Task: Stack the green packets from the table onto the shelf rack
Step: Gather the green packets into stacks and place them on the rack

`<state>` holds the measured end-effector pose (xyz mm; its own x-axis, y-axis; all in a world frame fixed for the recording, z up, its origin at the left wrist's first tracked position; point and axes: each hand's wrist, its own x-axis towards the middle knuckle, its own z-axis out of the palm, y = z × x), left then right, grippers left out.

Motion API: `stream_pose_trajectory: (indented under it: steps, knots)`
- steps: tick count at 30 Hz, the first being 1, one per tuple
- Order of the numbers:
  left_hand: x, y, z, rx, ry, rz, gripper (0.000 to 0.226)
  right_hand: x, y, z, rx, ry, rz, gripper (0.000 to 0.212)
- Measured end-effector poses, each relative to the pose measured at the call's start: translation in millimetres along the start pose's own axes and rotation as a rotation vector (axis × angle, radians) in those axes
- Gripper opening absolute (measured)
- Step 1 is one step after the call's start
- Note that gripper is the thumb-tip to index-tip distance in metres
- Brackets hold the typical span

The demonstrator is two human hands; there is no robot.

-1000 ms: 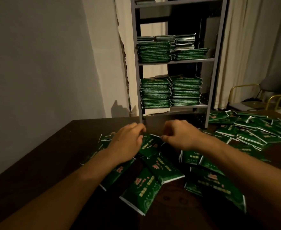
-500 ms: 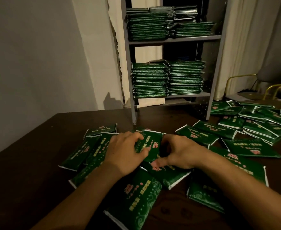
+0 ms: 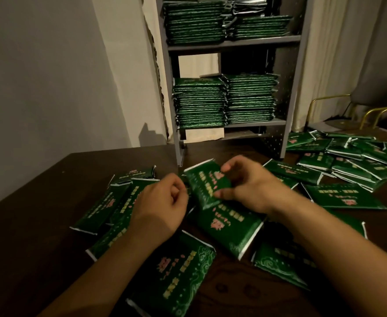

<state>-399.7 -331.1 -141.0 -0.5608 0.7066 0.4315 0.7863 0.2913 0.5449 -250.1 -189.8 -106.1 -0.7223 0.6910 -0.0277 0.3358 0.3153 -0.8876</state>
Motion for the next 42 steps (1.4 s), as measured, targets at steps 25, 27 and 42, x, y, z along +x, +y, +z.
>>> stream_pose_trajectory:
  steps: [25, 27, 42]
  knots:
    - [14.9, -5.0, -17.6, -0.87, 0.038, -0.415, 0.014, 5.5, 6.4, -6.6, 0.434, 0.2, -0.224, 0.028]
    - [14.2, -2.3, -18.6, -0.849, 0.028, -0.405, 0.018, 7.1, 9.1, -2.4, 0.354, 0.203, -0.261, 0.029]
    - [15.3, -7.0, -19.4, -0.785, 0.329, -0.278, 0.017, -7.8, 7.8, 33.4, -0.672, -0.021, -0.48, 0.09]
